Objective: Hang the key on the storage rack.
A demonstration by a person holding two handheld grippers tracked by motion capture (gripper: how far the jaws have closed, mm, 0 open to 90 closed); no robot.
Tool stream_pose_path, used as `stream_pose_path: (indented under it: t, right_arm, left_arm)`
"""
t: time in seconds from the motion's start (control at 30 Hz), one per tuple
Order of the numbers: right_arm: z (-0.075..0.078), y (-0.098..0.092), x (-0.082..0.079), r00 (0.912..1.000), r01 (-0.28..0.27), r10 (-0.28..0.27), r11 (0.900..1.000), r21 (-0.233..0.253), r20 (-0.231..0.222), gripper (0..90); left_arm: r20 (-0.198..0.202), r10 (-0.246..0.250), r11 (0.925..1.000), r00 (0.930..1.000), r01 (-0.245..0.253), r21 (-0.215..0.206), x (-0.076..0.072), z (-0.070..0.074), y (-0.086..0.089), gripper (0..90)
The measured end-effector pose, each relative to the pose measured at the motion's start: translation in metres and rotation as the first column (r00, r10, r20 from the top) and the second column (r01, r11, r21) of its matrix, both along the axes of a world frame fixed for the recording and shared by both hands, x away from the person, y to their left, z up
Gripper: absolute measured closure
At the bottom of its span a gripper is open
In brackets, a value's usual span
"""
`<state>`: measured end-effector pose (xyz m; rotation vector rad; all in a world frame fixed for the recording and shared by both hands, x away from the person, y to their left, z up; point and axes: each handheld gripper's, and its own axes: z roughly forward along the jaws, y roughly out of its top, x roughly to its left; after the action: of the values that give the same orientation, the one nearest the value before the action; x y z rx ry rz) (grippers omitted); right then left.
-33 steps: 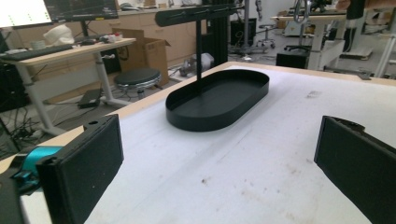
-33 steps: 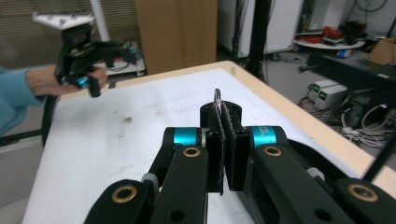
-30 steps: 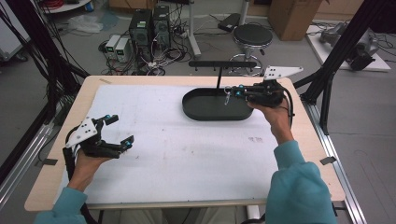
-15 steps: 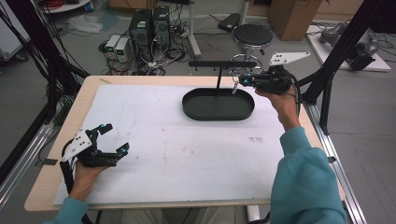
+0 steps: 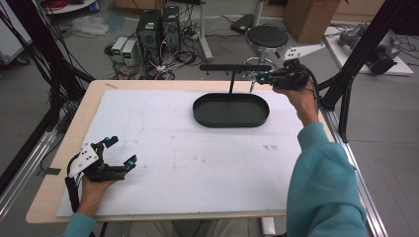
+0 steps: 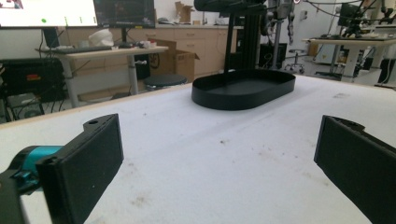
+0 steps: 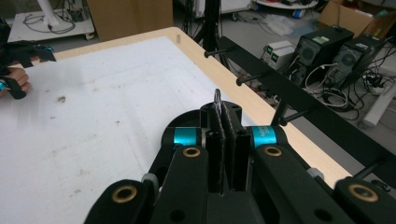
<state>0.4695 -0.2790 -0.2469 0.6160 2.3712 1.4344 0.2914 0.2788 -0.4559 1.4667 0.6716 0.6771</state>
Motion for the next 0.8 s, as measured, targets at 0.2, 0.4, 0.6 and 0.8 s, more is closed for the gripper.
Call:
stream_pose_path:
  t: [0.2, 0.4, 0.6, 0.8]
  right_arm:
    - [0.005, 0.001, 0.011, 1.0000, -0.003, 0.003, 0.999, -0.036, -0.009, 88.9]
    - [0.005, 0.008, 0.021, 0.9995, -0.008, 0.005, 0.997, -0.080, -0.033, 88.9]
    - [0.007, 0.016, 0.030, 0.9992, -0.015, 0.011, 0.993, -0.115, -0.039, 88.9]
    - [0.005, 0.022, 0.039, 0.9979, -0.012, 0.002, 0.988, -0.154, -0.064, 88.9]
  left_arm:
    - [0.009, 0.015, 0.9998, 0.9999, -0.014, -0.010, -0.001, -0.001, 0.001, 1.7]
    - [0.029, 0.028, 0.9994, 0.9992, -0.028, -0.018, -0.004, -0.002, 0.001, 1.7]
    - [0.030, 0.030, 0.9994, 0.9991, -0.030, -0.018, -0.004, -0.002, 0.001, 1.7]
    - [0.033, 0.031, 0.9993, 0.9990, -0.030, -0.022, -0.004, -0.002, 0.001, 1.7]
